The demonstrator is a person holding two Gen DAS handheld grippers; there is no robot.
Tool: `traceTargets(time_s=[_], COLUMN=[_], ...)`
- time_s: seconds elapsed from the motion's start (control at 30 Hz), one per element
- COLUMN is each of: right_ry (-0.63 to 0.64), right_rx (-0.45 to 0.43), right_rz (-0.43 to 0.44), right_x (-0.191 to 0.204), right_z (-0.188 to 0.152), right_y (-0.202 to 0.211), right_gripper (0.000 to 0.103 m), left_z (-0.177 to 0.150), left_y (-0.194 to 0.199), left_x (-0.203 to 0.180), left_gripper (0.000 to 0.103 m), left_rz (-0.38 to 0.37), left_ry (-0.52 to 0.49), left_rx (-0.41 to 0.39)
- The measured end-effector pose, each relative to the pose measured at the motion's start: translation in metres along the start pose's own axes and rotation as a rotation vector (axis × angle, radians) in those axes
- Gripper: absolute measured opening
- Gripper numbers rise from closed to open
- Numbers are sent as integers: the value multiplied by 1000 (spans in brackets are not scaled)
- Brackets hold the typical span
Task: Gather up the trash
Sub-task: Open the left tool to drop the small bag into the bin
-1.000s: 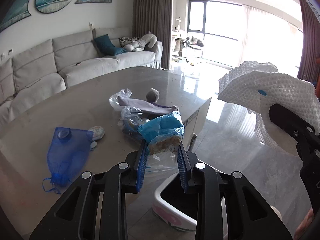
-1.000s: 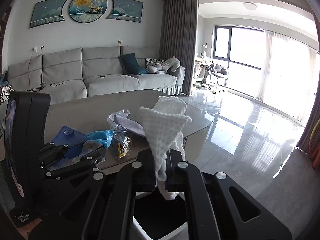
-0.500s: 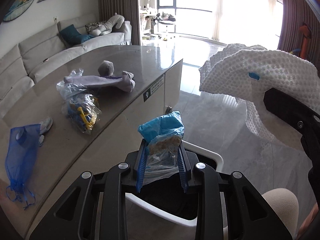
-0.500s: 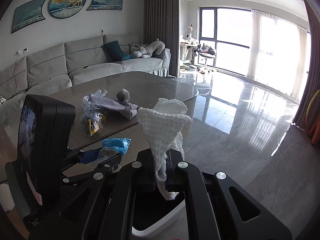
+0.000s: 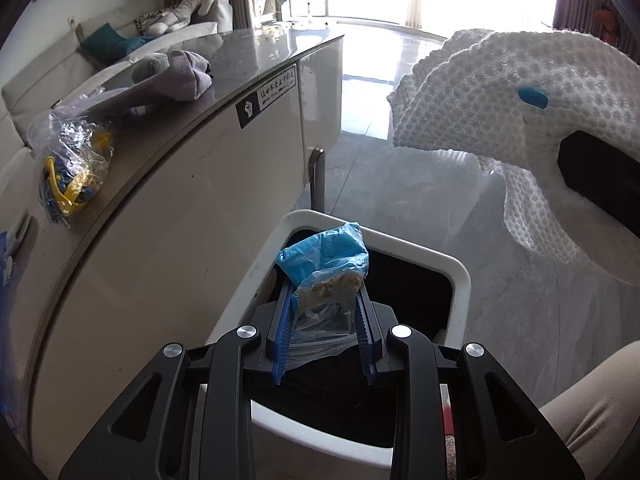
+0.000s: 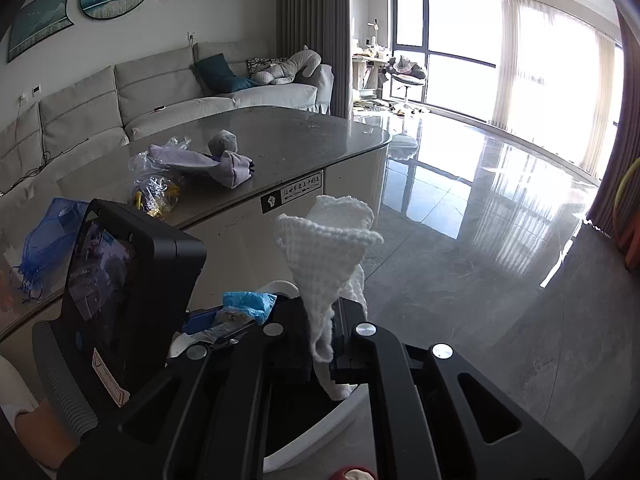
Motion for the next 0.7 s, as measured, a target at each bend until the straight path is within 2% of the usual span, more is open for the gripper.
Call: traceTargets(time_s=[0.1, 0.13, 0.17, 0.2, 0.23, 0.43, 0.7], right_ry=[-10, -8, -5, -1, 2, 7, 14], right_rx=[19, 21, 24, 27, 26, 30, 26], right_rz=[4, 1, 0, 0, -2, -3, 6], right_x=[0, -1, 0, 1, 1, 2, 5], right_z=[-3, -5, -5, -5, -3, -2, -2], right_y=[-9, -9, -10, -12, -13, -16, -13], right_gripper=[6, 6, 6, 7, 7, 7, 7], left_z=[-3, -4, -2, -2, -1, -3, 3], left_y=[-9, -12, -16, -18, -17, -10, 8], left_x=[0, -1, 1, 1, 2, 4, 27], left_gripper=[29, 36, 69, 90, 98, 98, 98], left_rz=[-13, -24, -29, -46, -59, -6, 28], left_ry=[-6, -5, 0, 12, 25, -18, 37], left_rx=[26, 39, 55, 59, 41, 10, -26])
Point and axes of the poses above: each gripper's, at about its wrist camera, not at the fingertips, and y roughly against the way its jaws point, x to its left, z to its top, the point moved 9 cm from there along -y, roughly the way its jaws point, and after that the axes turned 6 degrees about y, right-handed, at the moved point
